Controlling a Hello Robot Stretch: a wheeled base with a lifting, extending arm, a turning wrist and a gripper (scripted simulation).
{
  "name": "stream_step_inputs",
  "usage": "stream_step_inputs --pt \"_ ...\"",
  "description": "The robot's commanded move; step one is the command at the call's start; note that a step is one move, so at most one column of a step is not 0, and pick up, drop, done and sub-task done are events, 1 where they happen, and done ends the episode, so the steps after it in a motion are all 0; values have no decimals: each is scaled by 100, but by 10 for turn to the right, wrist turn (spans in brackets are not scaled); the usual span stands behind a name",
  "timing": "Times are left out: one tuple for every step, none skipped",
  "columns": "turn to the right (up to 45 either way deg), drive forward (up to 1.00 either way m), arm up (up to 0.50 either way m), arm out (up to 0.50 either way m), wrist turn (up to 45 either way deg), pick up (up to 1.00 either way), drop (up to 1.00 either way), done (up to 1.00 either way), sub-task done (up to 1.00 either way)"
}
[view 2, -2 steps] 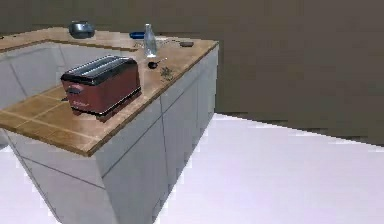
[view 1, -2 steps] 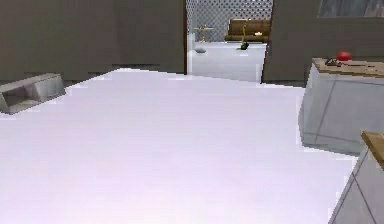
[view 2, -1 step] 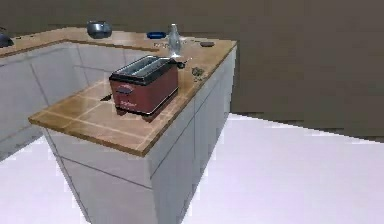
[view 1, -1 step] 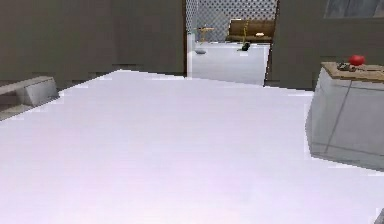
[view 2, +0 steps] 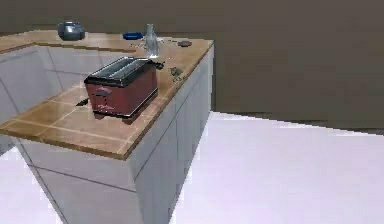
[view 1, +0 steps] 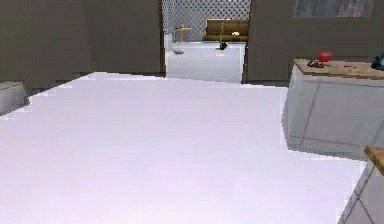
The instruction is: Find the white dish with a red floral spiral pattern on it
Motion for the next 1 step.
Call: stream_step_inputs --pt "0 100 0 0 0 0 0 0 0"
